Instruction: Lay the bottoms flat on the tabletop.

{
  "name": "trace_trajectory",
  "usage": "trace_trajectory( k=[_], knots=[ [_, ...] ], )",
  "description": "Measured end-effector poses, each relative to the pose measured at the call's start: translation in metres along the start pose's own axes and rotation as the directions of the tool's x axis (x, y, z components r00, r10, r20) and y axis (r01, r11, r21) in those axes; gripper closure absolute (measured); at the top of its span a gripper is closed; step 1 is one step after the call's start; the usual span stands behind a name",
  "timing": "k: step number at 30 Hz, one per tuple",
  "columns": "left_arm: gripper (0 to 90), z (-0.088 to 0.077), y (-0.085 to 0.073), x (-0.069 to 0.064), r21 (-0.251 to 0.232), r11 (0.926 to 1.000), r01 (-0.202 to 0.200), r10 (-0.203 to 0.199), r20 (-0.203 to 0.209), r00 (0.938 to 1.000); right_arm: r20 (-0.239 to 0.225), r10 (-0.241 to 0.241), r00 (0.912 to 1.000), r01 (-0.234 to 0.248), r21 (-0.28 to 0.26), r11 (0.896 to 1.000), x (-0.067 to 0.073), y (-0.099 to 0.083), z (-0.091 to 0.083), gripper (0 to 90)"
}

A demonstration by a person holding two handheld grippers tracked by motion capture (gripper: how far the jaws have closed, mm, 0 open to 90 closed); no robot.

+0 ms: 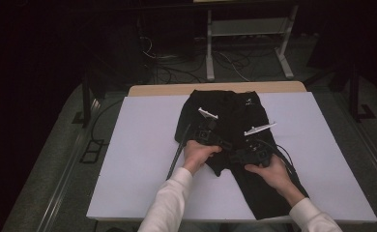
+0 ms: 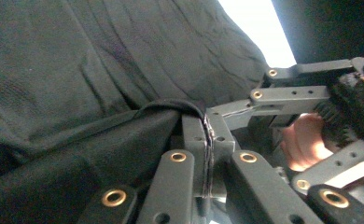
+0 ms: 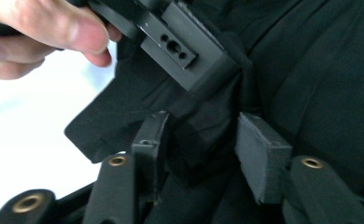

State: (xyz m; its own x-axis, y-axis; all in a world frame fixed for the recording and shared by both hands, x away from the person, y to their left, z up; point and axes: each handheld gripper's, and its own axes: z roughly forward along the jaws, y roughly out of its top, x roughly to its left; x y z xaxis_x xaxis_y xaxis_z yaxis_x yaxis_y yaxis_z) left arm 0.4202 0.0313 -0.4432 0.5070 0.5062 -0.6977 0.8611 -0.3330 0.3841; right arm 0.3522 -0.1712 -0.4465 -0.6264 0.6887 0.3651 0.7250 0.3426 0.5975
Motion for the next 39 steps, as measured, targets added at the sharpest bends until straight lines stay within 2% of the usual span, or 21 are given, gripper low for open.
trace_trajectory(
  k=[2, 4, 7, 12, 15, 17, 20, 22, 24, 26, 28, 31, 35, 39],
  knots=[
    [89.6, 0.000, 0.000, 0.000, 0.003, 1.0000, -0.003, 0.003, 0.001, 1.0000, -0.007, 0.003, 1.0000, -0.003, 0.002, 1.000, -0.001, -0.001, 0.001, 61.8],
    [89.5, 0.000, 0.000, 0.001, 0.003, 1.0000, -0.005, 0.005, 0.003, 1.0000, -0.043, 0.023, 0.9988, -0.023, -0.004, 1.000, -0.004, -0.001, -0.002, 62.7],
    [89.5, 0.000, 0.000, 0.001, 0.004, 1.0000, -0.005, 0.005, 0.005, 1.0000, -0.060, 0.032, 0.9977, -0.033, -0.009, 0.999, -0.007, -0.001, -0.005, 67.0],
    [89.5, 0.002, 0.000, 0.002, 0.013, 0.9999, -0.008, 0.008, 0.002, 1.0000, -0.071, 0.018, 0.9973, -0.017, 0.016, 1.000, -0.010, -0.003, -0.002, 83.3],
    [88.6, 0.001, -0.001, 0.001, 0.002, 0.9999, -0.015, 0.015, 0.002, 0.9999, -0.077, 0.030, 0.9966, -0.030, 0.011, 1.000, -0.011, -0.002, -0.003, 85.9],
    [79.4, -0.001, -0.001, -0.001, -0.008, 0.9995, -0.029, 0.029, 0.017, 0.9994, -0.090, 0.043, 0.9950, -0.043, 0.004, 0.999, -0.013, -0.002, -0.005, 86.3],
    [62.9, -0.010, -0.008, -0.011, -0.014, 0.9948, -0.101, 0.101, 0.023, 0.9946, -0.104, 0.050, 0.9934, -0.051, -0.008, 0.999, -0.015, -0.002, -0.010, 86.3],
    [54.8, -0.018, -0.018, -0.020, -0.025, 0.9843, -0.175, 0.175, -0.004, 0.9846, -0.115, 0.052, 0.9921, -0.053, -0.011, 0.999, -0.015, -0.001, -0.013, 86.3],
    [49.1, -0.026, -0.031, -0.026, -0.052, 0.9686, -0.243, 0.242, -0.030, 0.9698, -0.118, 0.053, 0.9917, -0.054, -0.011, 0.998, -0.015, -0.001, -0.014, 86.2],
    [45.4, -0.034, -0.042, -0.029, -0.069, 0.9541, -0.292, 0.289, -0.045, 0.9563, -0.117, 0.060, 0.9913, -0.061, -0.009, 0.998, -0.017, -0.001, -0.014, 86.2],
    [43.4, -0.040, -0.052, -0.031, -0.079, 0.9361, -0.343, 0.339, -0.061, 0.9389, -0.121, 0.065, 0.9905, -0.066, -0.006, 0.998, -0.018, -0.001, -0.013, 86.2],
    [42.3, -0.042, -0.066, -0.035, -0.042, 0.9041, -0.425, 0.420, -0.096, 0.9025, -0.131, 0.074, 0.9887, -0.076, -0.008, 0.997, -0.019, -0.001, -0.014, 86.2],
    [41.0, -0.030, -0.081, -0.042, 0.042, 0.8619, -0.505, 0.506, -0.125, 0.8532, -0.144, 0.089, 0.9856, -0.091, -0.012, 0.996, -0.021, -0.001, -0.015, 86.2],
    [41.1, -0.016, -0.089, -0.043, 0.094, 0.8361, -0.540, 0.548, -0.156, 0.8214, -0.150, 0.095, 0.9841, -0.099, -0.015, 0.995, -0.022, -0.001, -0.017, 86.2]
  ],
)
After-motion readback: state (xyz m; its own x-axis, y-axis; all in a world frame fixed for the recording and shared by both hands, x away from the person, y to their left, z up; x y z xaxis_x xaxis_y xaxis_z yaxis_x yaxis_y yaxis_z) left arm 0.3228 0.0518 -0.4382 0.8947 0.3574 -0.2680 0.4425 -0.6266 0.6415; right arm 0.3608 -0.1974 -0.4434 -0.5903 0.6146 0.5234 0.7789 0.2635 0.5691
